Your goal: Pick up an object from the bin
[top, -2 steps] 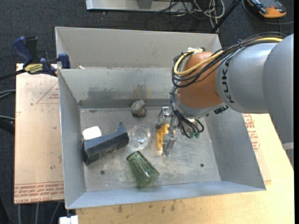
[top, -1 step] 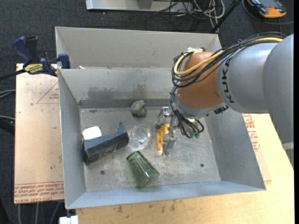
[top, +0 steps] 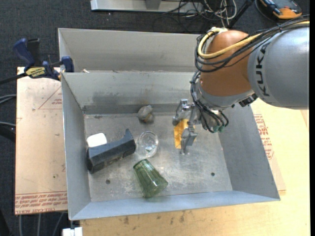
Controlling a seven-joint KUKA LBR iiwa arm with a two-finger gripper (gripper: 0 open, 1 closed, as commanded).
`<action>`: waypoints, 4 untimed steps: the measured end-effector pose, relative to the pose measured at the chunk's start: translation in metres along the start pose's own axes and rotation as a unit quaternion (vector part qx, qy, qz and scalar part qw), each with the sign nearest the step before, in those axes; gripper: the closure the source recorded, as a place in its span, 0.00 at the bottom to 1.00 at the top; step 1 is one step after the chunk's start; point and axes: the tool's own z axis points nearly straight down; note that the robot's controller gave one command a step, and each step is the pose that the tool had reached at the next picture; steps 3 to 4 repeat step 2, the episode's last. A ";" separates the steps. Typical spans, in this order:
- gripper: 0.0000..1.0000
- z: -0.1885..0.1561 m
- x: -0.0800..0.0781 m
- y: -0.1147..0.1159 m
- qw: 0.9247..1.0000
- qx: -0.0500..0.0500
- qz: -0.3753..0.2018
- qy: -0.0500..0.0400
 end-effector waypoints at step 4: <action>1.00 -0.031 -0.010 -0.015 1.000 -0.001 -0.020 0.004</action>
Offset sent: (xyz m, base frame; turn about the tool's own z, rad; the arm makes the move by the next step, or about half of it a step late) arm 0.0402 -0.0538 0.1123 -0.1230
